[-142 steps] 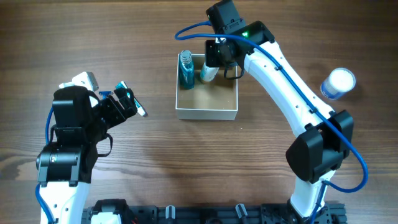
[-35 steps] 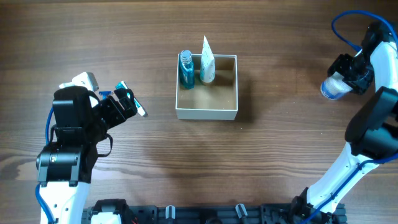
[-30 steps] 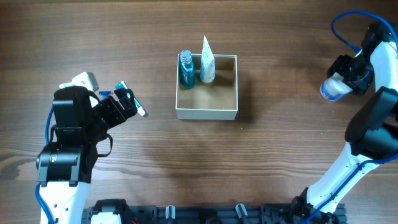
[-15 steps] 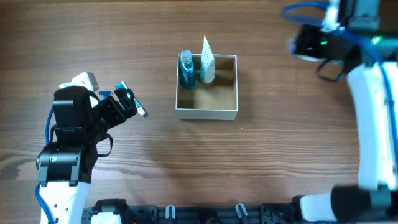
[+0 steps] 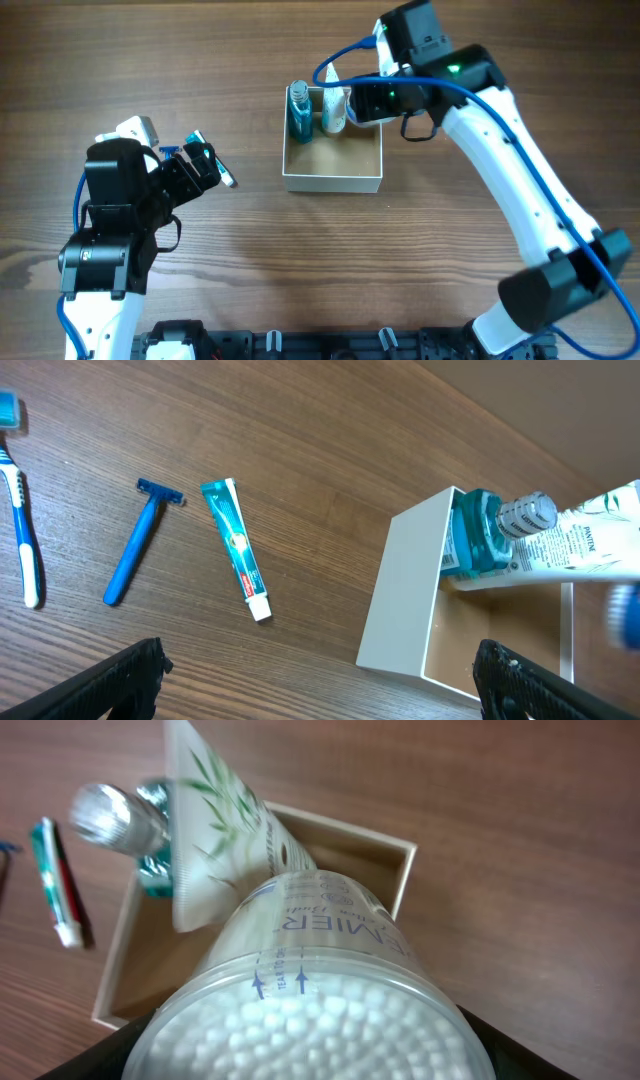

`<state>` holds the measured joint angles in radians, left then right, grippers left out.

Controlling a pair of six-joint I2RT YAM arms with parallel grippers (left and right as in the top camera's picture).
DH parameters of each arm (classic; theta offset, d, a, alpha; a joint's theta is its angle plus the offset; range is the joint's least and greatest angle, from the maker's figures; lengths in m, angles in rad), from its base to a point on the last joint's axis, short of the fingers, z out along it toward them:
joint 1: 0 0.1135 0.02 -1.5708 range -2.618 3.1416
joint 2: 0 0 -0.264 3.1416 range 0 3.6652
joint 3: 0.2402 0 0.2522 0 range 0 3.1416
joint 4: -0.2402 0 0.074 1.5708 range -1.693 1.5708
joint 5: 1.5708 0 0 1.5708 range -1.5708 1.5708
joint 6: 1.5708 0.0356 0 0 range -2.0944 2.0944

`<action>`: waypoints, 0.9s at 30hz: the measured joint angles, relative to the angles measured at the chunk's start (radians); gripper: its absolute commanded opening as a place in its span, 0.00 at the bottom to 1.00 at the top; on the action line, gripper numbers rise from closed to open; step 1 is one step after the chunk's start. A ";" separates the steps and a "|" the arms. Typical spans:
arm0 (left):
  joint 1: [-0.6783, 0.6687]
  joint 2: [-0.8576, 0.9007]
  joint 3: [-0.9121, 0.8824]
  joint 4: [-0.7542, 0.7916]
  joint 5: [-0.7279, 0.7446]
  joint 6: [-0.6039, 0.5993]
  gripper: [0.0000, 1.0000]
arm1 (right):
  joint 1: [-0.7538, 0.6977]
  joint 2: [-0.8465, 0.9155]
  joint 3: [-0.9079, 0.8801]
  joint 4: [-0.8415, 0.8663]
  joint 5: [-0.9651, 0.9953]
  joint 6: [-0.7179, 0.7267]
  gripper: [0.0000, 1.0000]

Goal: Pack container
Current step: 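Carry the cotton-swab tub into the box and lower it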

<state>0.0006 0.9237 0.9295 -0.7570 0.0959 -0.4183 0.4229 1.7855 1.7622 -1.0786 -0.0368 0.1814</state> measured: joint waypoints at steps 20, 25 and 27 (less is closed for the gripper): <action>0.000 0.000 0.000 0.000 0.000 0.000 1.00 | 0.005 0.167 0.000 -0.044 -0.038 0.000 0.52; 0.000 0.000 0.000 0.000 0.000 0.000 1.00 | 0.005 0.167 0.000 -0.044 -0.038 0.000 0.69; 0.000 0.000 0.000 0.000 0.000 0.000 1.00 | 0.005 0.167 0.000 -0.044 -0.038 0.000 0.73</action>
<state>0.0010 0.9237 0.9295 -0.7570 0.0959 -0.4183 0.4274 1.9522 1.7618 -1.1229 -0.0746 0.1810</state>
